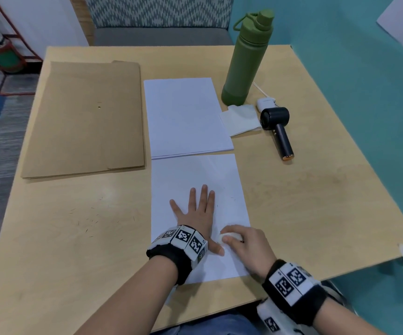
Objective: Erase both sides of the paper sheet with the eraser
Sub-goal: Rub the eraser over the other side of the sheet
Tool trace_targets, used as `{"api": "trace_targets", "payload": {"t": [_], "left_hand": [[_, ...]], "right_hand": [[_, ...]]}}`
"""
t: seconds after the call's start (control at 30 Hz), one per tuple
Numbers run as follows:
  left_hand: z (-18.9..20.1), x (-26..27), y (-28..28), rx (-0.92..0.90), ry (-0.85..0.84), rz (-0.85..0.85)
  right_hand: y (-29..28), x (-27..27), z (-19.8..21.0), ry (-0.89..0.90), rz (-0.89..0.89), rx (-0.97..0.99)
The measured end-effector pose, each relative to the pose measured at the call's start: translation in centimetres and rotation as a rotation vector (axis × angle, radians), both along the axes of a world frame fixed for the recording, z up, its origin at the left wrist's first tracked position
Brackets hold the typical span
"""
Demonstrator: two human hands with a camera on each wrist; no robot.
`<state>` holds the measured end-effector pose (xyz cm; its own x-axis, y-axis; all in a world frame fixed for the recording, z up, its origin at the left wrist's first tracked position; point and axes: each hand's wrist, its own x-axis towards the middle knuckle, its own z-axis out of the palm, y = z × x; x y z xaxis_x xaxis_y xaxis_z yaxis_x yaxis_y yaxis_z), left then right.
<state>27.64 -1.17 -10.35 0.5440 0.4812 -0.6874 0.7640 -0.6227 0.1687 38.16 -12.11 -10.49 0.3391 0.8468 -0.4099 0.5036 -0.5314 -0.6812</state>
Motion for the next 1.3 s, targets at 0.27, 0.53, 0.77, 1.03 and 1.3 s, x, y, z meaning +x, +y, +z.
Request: {"api": "trace_targets", "payload": {"t": [0.27,0.53,0.77,1.03,1.3], "left_hand": [[0.0,0.0,0.0,-0.002,-0.001,0.011],[0.0,0.0,0.0,0.003,0.010,0.011],[0.0,0.1,0.0,-0.007,0.013,0.010],[0.0,0.0,0.1,-0.008,0.009,0.007],[0.1,0.0,0.1,-0.008,0.013,0.007]], "right_hand": [[0.2,0.0,0.1,-0.027,-0.122,0.058],[2.5,1.8,0.4,-0.083,-0.215,0.074],[-0.2,0.1,0.5,-0.022,-0.032,-0.006],[1.3,1.2,0.2,-0.008,-0.203,0.069],[3.6,2.8,0.2,-0.018,-0.126,0.032]]}}
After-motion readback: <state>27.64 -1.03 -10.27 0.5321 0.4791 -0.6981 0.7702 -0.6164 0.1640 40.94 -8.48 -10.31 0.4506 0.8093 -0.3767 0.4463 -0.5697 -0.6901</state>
